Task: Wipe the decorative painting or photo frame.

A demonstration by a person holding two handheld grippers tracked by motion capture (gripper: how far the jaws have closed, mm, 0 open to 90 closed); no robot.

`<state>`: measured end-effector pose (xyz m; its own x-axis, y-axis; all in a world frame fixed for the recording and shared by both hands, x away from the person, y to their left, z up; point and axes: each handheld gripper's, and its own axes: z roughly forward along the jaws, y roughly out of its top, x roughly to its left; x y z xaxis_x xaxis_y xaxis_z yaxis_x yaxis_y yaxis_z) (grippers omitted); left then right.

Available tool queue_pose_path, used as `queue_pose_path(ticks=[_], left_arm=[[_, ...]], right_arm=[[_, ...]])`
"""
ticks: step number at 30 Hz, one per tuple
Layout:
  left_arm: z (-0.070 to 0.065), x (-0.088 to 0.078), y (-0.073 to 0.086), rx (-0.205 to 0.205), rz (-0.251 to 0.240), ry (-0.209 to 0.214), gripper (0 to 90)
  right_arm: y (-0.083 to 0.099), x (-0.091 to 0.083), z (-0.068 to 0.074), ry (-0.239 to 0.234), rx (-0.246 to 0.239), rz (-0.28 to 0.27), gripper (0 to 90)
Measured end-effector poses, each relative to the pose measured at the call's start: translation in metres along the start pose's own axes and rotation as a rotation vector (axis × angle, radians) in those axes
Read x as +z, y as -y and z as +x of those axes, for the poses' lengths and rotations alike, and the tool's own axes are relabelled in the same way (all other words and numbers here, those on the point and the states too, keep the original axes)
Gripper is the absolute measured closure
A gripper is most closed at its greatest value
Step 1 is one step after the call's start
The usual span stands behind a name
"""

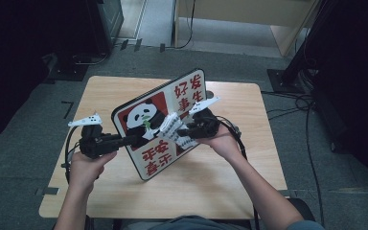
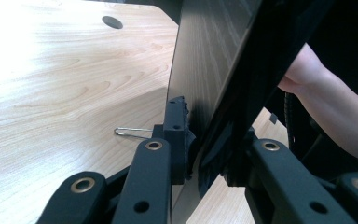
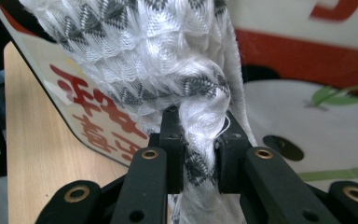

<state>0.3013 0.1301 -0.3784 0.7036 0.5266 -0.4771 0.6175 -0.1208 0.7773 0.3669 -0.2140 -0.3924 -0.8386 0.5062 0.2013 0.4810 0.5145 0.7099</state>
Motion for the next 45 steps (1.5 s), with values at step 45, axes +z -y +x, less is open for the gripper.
queue_pose_path(ticks=[45], left_arm=[[-0.001, 0.000, -0.001, 0.012, 0.011, -0.002, 76.5]], right_arm=[[0.066, 0.044, -0.005, -0.012, 0.091, 0.108, 77.9]])
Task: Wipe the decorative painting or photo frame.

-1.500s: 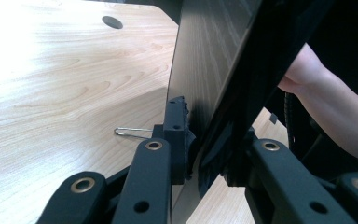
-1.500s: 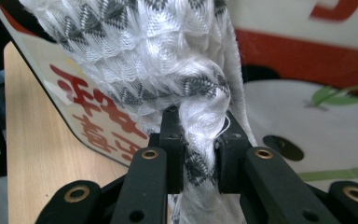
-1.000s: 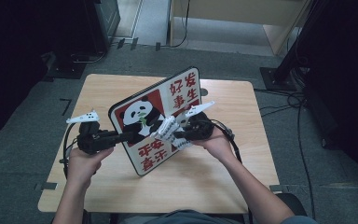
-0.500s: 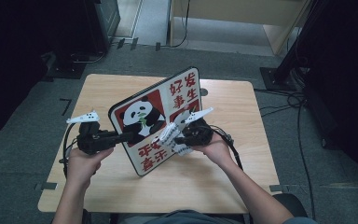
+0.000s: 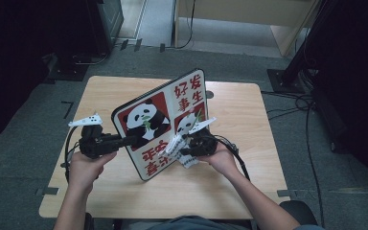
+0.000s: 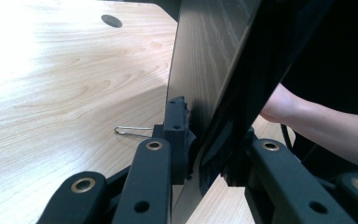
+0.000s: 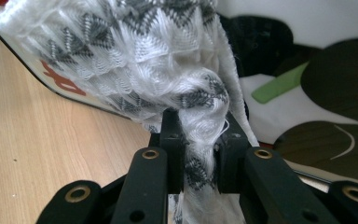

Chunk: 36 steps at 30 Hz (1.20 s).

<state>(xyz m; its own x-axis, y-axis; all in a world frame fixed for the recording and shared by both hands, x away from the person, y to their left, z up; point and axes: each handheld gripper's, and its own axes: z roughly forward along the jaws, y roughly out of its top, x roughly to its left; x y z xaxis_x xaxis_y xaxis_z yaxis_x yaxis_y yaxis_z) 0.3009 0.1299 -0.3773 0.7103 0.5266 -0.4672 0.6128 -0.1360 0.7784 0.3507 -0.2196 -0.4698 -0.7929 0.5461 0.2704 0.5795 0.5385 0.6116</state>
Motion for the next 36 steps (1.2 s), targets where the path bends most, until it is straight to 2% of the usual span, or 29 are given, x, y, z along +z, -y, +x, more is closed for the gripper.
queue_pose_path(ticks=[7, 15, 19, 23, 28, 32, 36], left_arm=[[0.000, 0.000, 0.000, -0.001, -0.004, 0.002, 76.5], [0.000, 0.000, 0.000, -0.002, -0.006, 0.001, 76.4], [0.000, 0.000, 0.001, -0.002, -0.005, 0.001, 76.3], [0.000, 0.000, 0.001, -0.001, -0.006, 0.001, 76.3], [0.000, 0.000, 0.001, -0.001, -0.006, 0.000, 76.3], [0.000, 0.000, 0.001, -0.002, -0.007, -0.001, 76.3], [0.000, 0.000, 0.001, -0.001, -0.007, -0.001, 76.4]], right_arm=[[-0.001, -0.004, 0.001, -0.005, 0.003, 0.009, 79.2], [-0.010, -0.026, 0.008, -0.021, -0.013, -0.050, 79.8], [-0.020, -0.038, 0.018, -0.009, -0.037, -0.067, 79.9], [-0.026, -0.045, 0.024, -0.014, -0.041, -0.077, 79.8], [-0.043, -0.064, 0.031, -0.024, -0.032, -0.098, 79.7], [-0.061, -0.084, 0.039, -0.016, -0.064, -0.143, 79.8], [-0.084, -0.101, 0.045, -0.012, -0.093, -0.159, 79.7]])
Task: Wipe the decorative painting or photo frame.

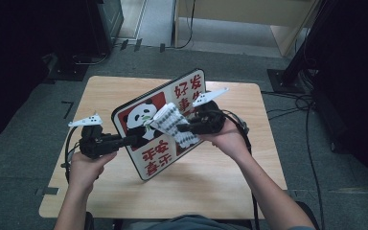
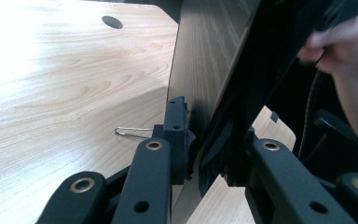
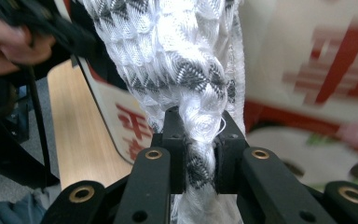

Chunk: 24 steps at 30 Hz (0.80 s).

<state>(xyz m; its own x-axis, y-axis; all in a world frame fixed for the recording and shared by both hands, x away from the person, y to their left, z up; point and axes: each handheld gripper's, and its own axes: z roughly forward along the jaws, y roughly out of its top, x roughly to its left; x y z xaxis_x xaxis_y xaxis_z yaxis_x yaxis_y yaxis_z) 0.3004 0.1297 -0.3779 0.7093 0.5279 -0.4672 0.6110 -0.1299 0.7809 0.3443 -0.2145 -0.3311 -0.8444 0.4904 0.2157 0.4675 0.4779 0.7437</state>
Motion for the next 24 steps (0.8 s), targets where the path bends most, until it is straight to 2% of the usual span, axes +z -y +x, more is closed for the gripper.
queue_pose_path(ticks=[6, 8, 12, 16, 20, 22, 24], left_arm=[[0.000, 0.000, 0.000, -0.001, -0.002, 0.001, 76.4], [0.000, 0.000, 0.000, -0.003, -0.002, 0.001, 76.3], [0.000, 0.000, 0.000, -0.005, -0.004, 0.001, 76.3], [0.000, 0.000, 0.000, -0.004, -0.003, 0.001, 76.3], [0.000, 0.000, 0.000, -0.003, -0.002, 0.001, 76.4], [0.000, 0.000, 0.000, -0.003, -0.002, 0.000, 76.4], [0.000, 0.000, 0.000, -0.003, -0.003, 0.000, 76.5]], right_arm=[[-0.039, -0.015, 0.008, 0.007, -0.036, -0.018, 79.3], [-0.051, -0.019, 0.008, 0.016, -0.049, -0.039, 79.3], [-0.076, -0.025, 0.009, 0.014, -0.052, -0.058, 79.3], [-0.099, -0.026, 0.012, 0.031, -0.082, -0.052, 79.3], [-0.120, -0.023, 0.015, 0.053, -0.078, -0.046, 79.7], [-0.129, -0.018, 0.016, 0.074, -0.095, -0.036, 79.5], [-0.134, -0.012, 0.016, 0.074, -0.088, -0.029, 78.4]])
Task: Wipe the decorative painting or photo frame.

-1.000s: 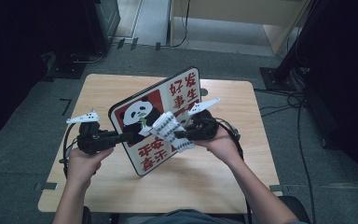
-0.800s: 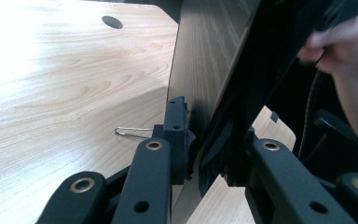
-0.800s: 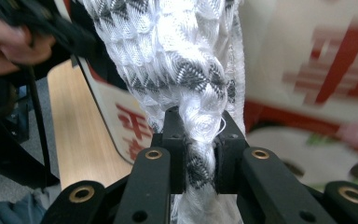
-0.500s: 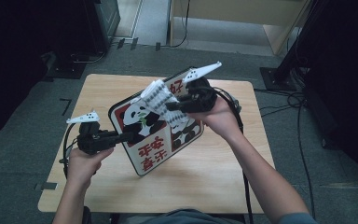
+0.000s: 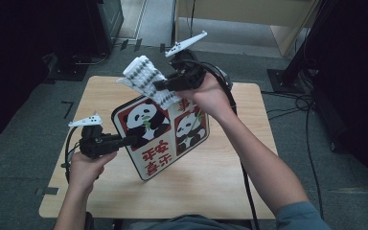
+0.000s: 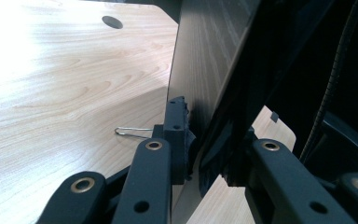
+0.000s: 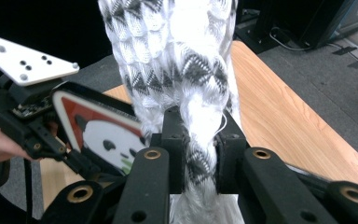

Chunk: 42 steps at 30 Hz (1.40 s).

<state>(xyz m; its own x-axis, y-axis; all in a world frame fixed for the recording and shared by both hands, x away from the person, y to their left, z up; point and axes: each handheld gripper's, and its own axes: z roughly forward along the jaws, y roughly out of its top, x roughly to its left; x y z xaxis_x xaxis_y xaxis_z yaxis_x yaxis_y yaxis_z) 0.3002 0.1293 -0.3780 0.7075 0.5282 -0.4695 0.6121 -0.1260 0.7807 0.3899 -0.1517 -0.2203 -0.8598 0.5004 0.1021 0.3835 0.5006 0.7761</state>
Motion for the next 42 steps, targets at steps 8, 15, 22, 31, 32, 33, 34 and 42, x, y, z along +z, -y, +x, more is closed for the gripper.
queue_pose_path(ticks=[8, 15, 22, 31, 32, 33, 34, 42], left_arm=[[0.001, 0.000, 0.000, 0.001, 0.000, -0.001, 76.5], [0.000, 0.000, 0.000, 0.000, -0.001, 0.000, 76.5], [0.001, 0.000, 0.000, 0.001, -0.002, 0.000, 76.5], [0.001, 0.000, 0.000, -0.002, -0.004, 0.002, 76.6], [0.001, 0.000, 0.000, -0.002, -0.003, 0.002, 76.5], [0.001, 0.000, 0.000, -0.002, -0.004, 0.002, 76.6], [0.001, 0.000, 0.000, -0.003, -0.005, 0.003, 76.6], [0.002, 0.000, 0.000, -0.005, -0.003, 0.006, 76.6]], right_arm=[[-0.001, 0.015, -0.001, -0.009, 0.016, -0.030, 73.0], [0.008, 0.020, -0.002, -0.041, 0.040, -0.091, 79.8], [0.008, 0.013, 0.008, 0.000, -0.016, -0.064, 82.2], [0.021, 0.008, 0.008, 0.011, -0.033, -0.051, 82.2], [0.023, 0.008, 0.008, 0.007, -0.029, -0.051, 82.2], [0.025, 0.007, 0.008, 0.005, -0.029, -0.054, 82.2], [0.026, 0.007, 0.008, 0.003, -0.026, -0.054, 82.1], [0.036, 0.008, 0.008, -0.009, -0.024, -0.041, 82.1]])
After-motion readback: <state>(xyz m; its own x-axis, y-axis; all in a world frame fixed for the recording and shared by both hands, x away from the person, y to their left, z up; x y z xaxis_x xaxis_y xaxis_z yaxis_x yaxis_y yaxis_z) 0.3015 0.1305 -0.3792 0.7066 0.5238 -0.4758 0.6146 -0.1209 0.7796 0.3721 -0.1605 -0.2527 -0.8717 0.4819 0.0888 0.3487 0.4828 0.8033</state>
